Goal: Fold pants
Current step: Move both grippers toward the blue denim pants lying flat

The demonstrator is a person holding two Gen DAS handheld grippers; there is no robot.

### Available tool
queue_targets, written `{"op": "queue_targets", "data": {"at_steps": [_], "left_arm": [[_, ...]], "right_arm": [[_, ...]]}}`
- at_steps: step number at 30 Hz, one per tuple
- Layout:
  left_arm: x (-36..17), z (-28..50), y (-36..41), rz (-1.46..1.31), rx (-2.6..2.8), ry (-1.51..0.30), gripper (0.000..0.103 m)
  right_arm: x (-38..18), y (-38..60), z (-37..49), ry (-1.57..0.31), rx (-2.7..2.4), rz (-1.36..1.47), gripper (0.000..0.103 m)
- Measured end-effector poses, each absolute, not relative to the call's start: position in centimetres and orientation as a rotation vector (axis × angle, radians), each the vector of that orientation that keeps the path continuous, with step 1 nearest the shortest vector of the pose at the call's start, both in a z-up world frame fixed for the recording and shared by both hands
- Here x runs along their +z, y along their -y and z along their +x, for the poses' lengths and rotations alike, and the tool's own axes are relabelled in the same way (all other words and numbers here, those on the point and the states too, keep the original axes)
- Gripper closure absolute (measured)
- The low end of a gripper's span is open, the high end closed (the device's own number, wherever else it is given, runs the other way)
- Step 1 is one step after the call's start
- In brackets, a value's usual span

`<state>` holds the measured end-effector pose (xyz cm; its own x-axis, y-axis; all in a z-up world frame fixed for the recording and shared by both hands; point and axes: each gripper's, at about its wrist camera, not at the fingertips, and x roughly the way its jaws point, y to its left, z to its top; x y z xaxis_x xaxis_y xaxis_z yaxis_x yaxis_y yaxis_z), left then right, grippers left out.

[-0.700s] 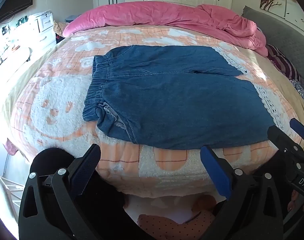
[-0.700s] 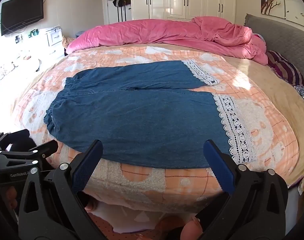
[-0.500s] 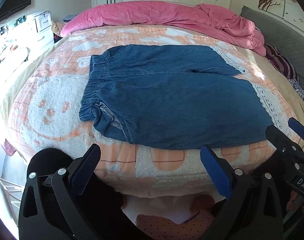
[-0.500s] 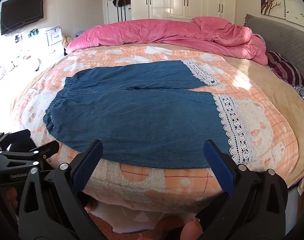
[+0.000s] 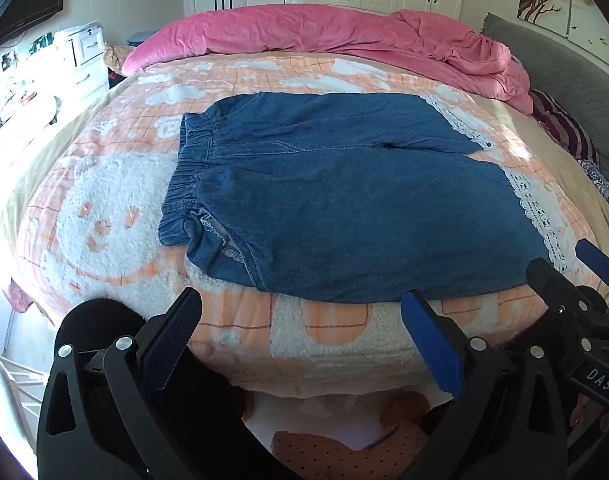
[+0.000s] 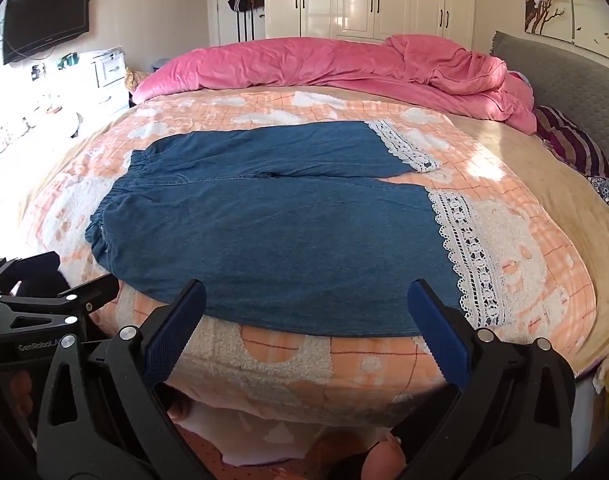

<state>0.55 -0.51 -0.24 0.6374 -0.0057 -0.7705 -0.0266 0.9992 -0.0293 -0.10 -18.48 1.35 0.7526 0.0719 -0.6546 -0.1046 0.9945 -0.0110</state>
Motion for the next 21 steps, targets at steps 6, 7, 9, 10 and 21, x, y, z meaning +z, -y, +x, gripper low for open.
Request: {"op": "queue_targets", "data": {"at_steps": [6, 7, 9, 10, 21], "left_arm": [[-0.4, 0.5, 0.1, -0.053, 0.024, -0.882, 0.004], [-0.5, 0.5, 0.1, -0.054, 0.027, -0.886, 0.004], [-0.5, 0.5, -0.2, -0.056, 0.030, -0.883, 0.004], [-0.4, 0.4, -0.3, -0.060, 0.035, -0.880, 0.004], [-0.3, 0.5, -1.0, -0.080, 0.037, -0.877, 0.004]], "right_arm": [[1.1, 18.3, 0.0, -0.719, 0.106, -0.048, 0.008], [1.1, 18.3, 0.1, -0.722, 0.109, -0.042, 0.008], [1.0, 18.3, 0.2, -0.723, 0.110, -0.039, 0.008], [1.0, 18.3, 0.2, -0.724, 0.107, -0.039, 0.008], [0.6, 18.3, 0.3, -0.744, 0.105, -0.044, 0.008]]}}
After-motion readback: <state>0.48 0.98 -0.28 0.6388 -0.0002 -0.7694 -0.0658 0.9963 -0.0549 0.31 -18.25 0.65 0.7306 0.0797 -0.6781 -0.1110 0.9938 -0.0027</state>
